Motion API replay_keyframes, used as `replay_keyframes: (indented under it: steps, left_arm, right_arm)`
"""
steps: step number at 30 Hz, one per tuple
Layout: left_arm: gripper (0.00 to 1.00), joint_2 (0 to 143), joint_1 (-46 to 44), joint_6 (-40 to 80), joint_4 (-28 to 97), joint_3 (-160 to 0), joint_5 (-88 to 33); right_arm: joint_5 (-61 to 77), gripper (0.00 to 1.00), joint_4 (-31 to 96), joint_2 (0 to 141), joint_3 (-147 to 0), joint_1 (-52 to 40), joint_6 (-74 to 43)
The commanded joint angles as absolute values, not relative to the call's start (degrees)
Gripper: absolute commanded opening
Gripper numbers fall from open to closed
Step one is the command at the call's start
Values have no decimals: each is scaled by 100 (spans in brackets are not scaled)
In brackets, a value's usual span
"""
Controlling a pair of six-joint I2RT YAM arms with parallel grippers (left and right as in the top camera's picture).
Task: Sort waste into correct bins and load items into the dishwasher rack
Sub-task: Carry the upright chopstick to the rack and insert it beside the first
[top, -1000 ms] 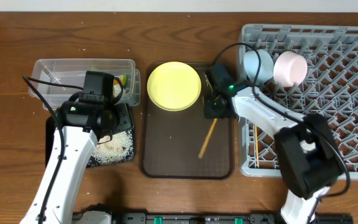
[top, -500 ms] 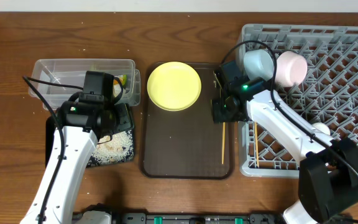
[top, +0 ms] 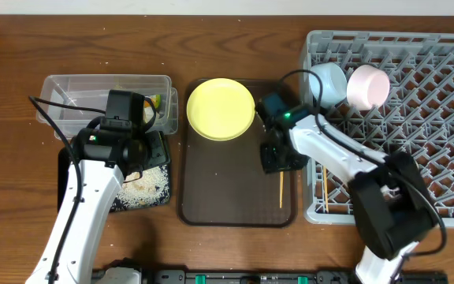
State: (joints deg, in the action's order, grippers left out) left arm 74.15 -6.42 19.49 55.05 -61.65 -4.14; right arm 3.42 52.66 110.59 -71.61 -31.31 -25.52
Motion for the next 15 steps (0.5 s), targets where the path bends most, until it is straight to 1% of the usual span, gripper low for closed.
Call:
replay_keyframes:
  steps: [1, 4, 6, 8, 11, 13, 14, 15]
  left_arm:
    - [66, 7426, -628, 1914, 5502, -6211, -386]
    - [66, 7426, -628, 1914, 5502, -6211, -386]
    - [66, 7426, -628, 1911, 5502, -6211, -386]
    - [66, 7426, -628, 1914, 5502, -6211, -386]
    - [66, 7426, -628, 1914, 5500, -6211, -386]
    - [66, 7426, -628, 1914, 5502, -6211, -386]
    - [66, 7426, -628, 1914, 5505, -6211, -388]
    - [66, 7426, -628, 1914, 5505, -6211, -388]
  right_arm:
    - [189, 44, 5277, 11340, -7144, -3179, -2875]
    - [176, 44, 5271, 11542, -7144, -3181, -2873]
    - [176, 40, 5269, 11625, -7144, -3186, -2873]
    - [176, 30, 5258, 11627, -7144, -3186, -2871]
    - [176, 20, 5201, 11568, -7150, -3183, -2873]
    - [174, 6, 5162, 11485, -7166, -3142, -2871]
    - [174, 2, 5153, 11419, -7170, -3103, -2871]
    - [174, 1, 5144, 11362, -7179, -3061, -2869]
